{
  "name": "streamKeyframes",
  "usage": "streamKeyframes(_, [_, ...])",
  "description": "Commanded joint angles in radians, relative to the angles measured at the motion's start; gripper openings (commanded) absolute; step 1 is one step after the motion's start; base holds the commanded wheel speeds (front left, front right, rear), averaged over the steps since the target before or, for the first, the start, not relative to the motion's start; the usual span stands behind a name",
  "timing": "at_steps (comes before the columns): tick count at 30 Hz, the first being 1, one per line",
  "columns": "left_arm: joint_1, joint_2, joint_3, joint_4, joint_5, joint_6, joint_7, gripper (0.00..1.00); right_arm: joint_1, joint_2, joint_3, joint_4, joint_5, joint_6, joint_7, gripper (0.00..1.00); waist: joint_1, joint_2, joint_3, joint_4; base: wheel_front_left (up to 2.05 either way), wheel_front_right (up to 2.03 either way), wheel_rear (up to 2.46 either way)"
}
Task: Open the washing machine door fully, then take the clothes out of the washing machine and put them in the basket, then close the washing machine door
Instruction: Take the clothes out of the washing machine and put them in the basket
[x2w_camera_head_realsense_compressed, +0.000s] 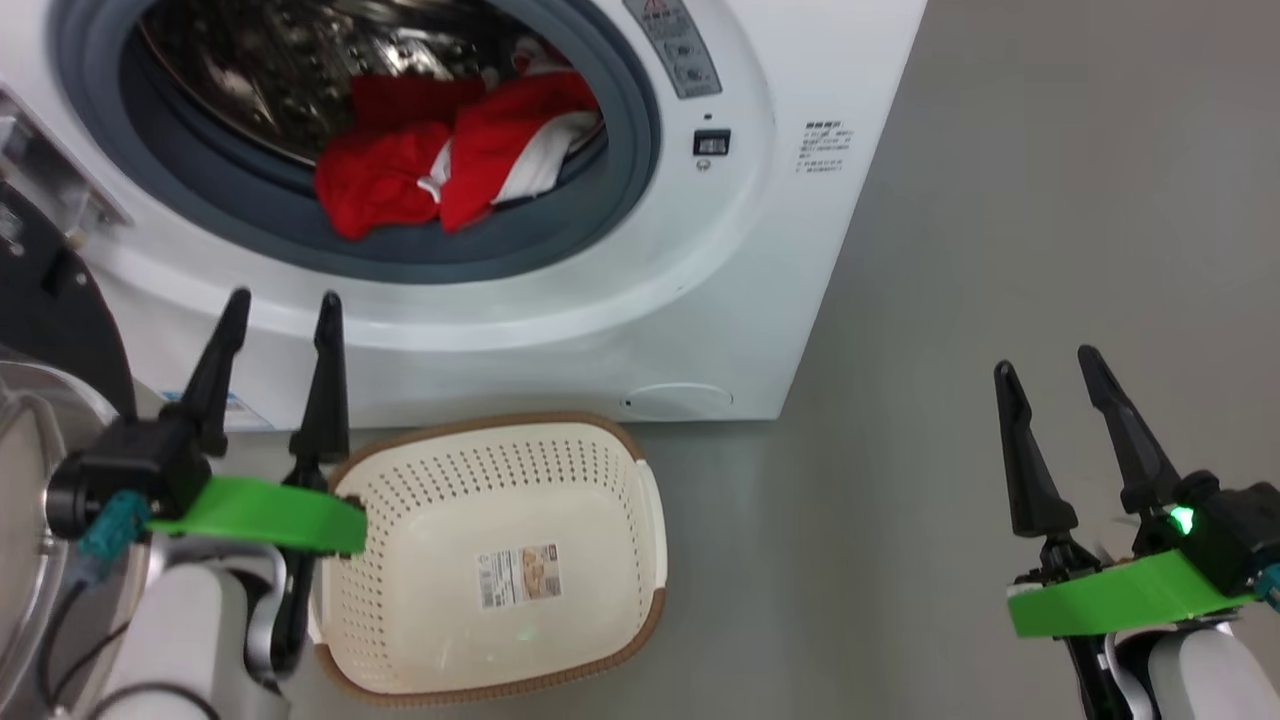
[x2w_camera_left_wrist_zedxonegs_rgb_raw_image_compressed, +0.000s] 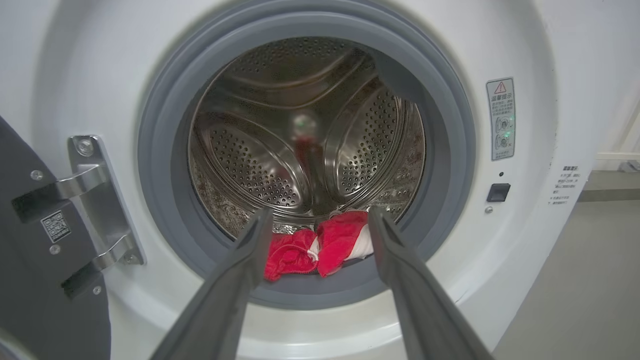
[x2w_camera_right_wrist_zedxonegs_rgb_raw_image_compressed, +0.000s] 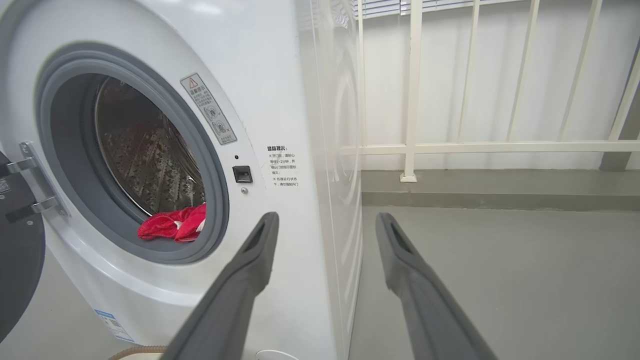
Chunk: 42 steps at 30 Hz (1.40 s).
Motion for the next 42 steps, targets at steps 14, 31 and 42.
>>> streamKeyframes(14, [-0.373,-0.002,0.032,0.210,0.009,0.002,-0.005,1.00,-0.137,-0.019,0.063,-0.030,0.011,0.007,-0.006,1.00,0.0000,0.0000,0.267,-0.033,0.00,0.00,0.00])
streamKeyframes(31, [-0.774,0.070,0.023,0.620,0.047,0.023,0.036,1.00,-0.194,-0.023,0.092,-0.032,0.022,0.007,-0.006,1.00,0.0000,0.0000,0.394,-0.101,0.00,0.00,0.00])
streamKeyframes(42, [-0.875,0.146,-0.036,0.814,0.119,0.095,0.117,1.00,-0.195,-0.020,0.122,-0.028,0.034,0.007,-0.006,1.00,0.0000,0.0000,0.400,-0.143,0.00,0.00,0.00])
